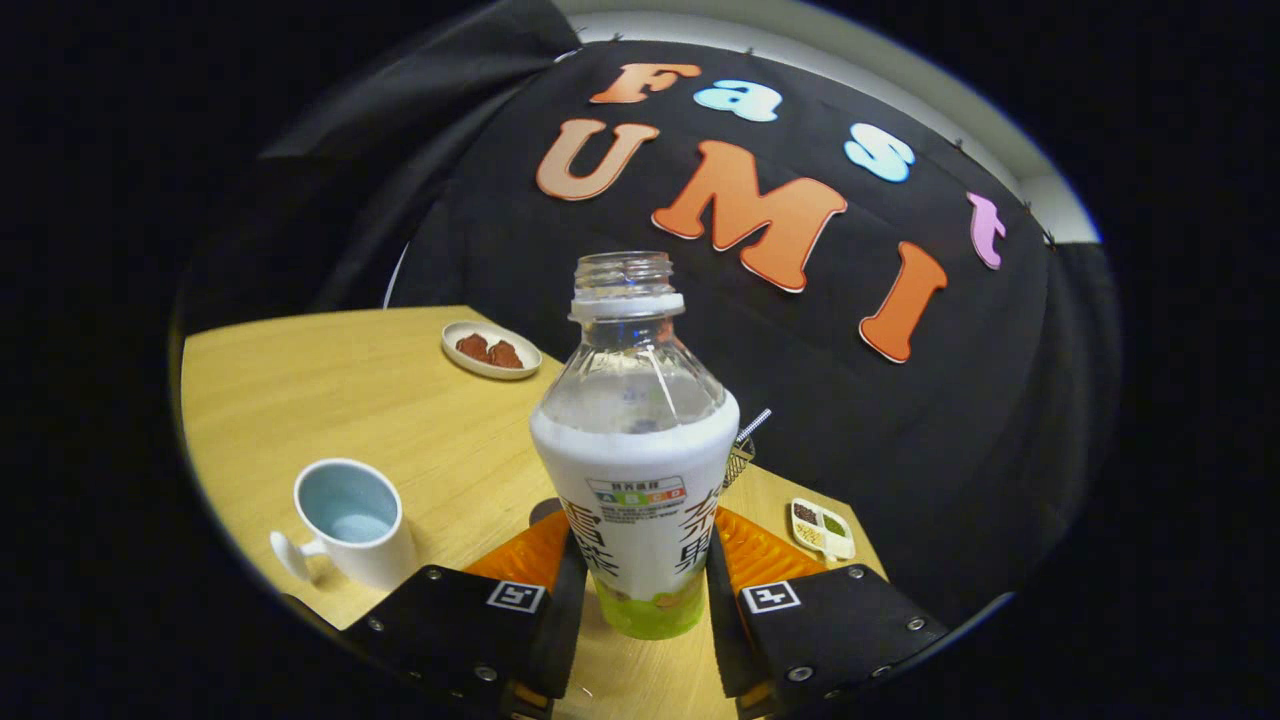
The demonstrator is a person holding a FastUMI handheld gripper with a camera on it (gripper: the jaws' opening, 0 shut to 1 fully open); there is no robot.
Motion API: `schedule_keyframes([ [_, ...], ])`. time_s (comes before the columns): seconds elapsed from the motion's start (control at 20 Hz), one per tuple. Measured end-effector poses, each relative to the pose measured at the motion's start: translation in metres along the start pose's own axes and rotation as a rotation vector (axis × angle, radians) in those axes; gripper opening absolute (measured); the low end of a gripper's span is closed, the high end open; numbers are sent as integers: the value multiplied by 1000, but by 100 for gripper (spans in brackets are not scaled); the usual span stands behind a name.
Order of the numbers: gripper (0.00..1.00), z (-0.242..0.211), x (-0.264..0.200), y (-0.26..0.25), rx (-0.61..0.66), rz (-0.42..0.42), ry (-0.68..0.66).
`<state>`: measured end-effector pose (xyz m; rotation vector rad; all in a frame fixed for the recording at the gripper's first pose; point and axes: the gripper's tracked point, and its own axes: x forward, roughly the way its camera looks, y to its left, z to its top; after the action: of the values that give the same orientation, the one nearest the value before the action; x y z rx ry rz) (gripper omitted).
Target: Take the bottle from table, then pour the juice into the cup, finally place the bottle on the coaster
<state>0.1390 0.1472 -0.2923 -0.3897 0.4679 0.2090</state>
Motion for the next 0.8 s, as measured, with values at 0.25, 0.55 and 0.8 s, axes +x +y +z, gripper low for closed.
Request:
schedule_keyframes([
  [0.25,57,11,18,-4,223,23,-36],
  [0.55,57,12,51,13,335,58,-52],
  [0.8,57,0,89,27,353,57,-26],
])
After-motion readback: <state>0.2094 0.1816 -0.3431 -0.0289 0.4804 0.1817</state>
